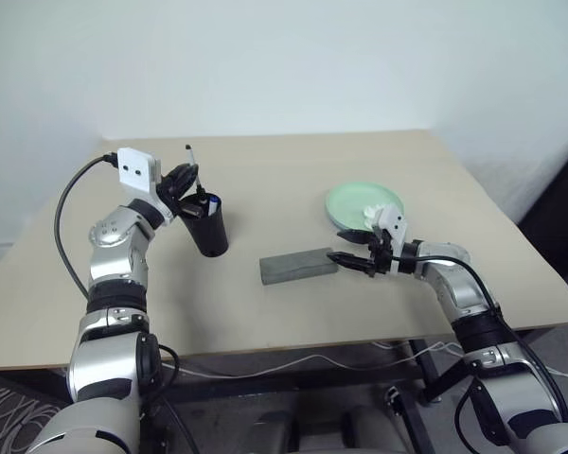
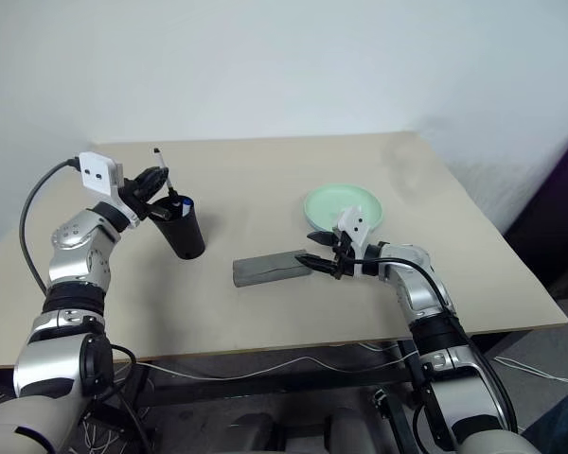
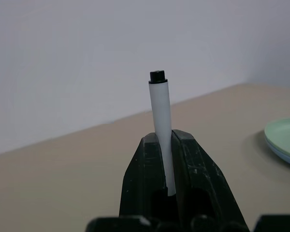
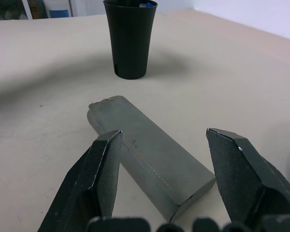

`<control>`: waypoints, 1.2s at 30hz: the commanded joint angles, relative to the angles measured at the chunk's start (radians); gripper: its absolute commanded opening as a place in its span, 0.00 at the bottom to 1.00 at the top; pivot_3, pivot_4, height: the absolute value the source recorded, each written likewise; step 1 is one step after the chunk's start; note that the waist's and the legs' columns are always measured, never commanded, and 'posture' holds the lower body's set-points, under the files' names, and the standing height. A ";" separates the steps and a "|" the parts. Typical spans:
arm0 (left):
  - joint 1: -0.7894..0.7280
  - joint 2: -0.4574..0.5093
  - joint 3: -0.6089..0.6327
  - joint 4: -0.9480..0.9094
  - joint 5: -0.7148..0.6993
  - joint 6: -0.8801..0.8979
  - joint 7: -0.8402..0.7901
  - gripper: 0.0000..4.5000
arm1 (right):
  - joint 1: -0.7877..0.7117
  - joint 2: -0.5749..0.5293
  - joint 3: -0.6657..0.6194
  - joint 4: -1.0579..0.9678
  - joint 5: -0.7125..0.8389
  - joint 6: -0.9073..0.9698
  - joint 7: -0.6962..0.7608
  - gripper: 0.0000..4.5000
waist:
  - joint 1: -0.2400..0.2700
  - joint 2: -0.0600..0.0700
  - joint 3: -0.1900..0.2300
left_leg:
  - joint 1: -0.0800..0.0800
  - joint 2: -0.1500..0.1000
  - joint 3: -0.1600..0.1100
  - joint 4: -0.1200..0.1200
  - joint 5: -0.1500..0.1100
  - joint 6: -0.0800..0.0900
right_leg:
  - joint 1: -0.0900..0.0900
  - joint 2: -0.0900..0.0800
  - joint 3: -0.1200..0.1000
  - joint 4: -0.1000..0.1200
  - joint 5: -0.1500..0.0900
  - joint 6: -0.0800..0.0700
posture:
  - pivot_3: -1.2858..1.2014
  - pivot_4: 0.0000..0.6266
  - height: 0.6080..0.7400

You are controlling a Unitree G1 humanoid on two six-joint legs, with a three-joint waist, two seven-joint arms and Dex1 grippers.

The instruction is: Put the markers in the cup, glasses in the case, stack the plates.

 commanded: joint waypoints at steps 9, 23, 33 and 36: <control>0.019 -0.004 -0.016 -0.079 -0.016 0.024 0.005 0.71 | -0.025 0.014 -0.030 -0.034 0.033 -0.007 0.000 0.67 | 0.000 0.000 0.000 | 0.000 0.000 0.000 0.000 0.000 0.000 | 0.000 0.000 0.000 0.000 0.000 0.000 | 0.52 0.00 1.00; 0.044 -0.019 0.001 -0.386 -0.186 0.191 -0.069 0.71 | -0.018 0.008 -0.035 -0.049 0.045 0.011 0.006 0.67 | 0.000 0.000 0.000 | -0.001 0.000 0.000 -0.001 0.000 0.000 | -0.001 0.000 0.000 -0.001 0.000 0.000 | 0.52 0.00 1.00; 0.299 -0.031 -0.129 -0.829 -0.224 0.439 -0.056 0.71 | -0.012 -0.037 -0.072 -0.086 0.066 0.035 -0.003 0.67 | 0.000 0.001 0.000 | 0.001 0.001 0.000 -0.003 0.000 0.000 | 0.000 0.000 0.001 -0.001 0.000 0.000 | 0.52 0.00 1.00; 0.374 -0.066 -0.164 -0.869 -0.191 0.431 -0.008 0.71 | 0.006 -0.065 -0.085 -0.093 0.064 0.034 -0.001 0.67 | 0.000 0.001 0.000 | 0.001 0.001 0.000 -0.003 0.000 0.000 | 0.000 0.000 0.001 -0.001 0.000 0.000 | 0.52 0.00 1.00</control>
